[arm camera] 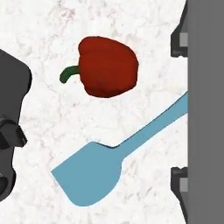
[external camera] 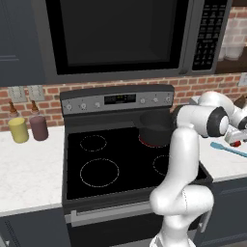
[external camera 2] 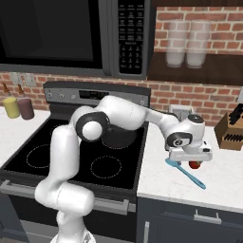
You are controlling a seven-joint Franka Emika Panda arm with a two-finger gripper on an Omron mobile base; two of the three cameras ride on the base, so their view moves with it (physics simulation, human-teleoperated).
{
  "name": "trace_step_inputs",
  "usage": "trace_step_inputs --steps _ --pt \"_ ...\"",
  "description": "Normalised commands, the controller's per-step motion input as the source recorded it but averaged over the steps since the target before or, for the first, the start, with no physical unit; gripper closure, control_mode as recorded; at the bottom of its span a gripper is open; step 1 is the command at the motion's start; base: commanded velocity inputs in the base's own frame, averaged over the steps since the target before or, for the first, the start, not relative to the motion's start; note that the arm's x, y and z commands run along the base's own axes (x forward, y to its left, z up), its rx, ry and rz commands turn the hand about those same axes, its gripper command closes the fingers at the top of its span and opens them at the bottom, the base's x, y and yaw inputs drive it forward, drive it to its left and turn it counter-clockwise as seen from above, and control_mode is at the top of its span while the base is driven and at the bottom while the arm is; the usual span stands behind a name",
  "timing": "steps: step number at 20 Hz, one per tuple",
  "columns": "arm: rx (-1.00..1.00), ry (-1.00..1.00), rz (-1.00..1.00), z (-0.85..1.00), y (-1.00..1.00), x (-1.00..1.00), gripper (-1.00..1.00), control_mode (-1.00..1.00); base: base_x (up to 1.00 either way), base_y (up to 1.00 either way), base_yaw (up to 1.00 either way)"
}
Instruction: Put the bell pepper and eggplant in the pot. Retrieve the spatula and lightly stir the vegetables in the pot.
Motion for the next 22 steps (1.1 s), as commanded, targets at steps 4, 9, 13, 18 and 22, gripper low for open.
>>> trace_step_inputs --steps 4,9,13,18,22 --pt "0.05 0.04 0.20 -0.19 -0.42 0.46 -1.00 -1.00 0.00 0.00 0.00" --pt "0.03 0.05 0.15 -0.06 -0.19 0.40 -1.00 -1.00 0.00 0.00 0.00" --pt "0.01 0.11 0.07 -0.24 0.00 0.22 -1.00 -1.00 0.00 0.00 0.00" --pt "0.00 0.09 0.00 -0.36 0.20 0.00 -1.00 -1.00 0.00 0.00 0.00" --pt "0.00 0.05 0.00 -0.26 0.22 -0.01 -1.00 -1.00 0.00 0.00 0.00"
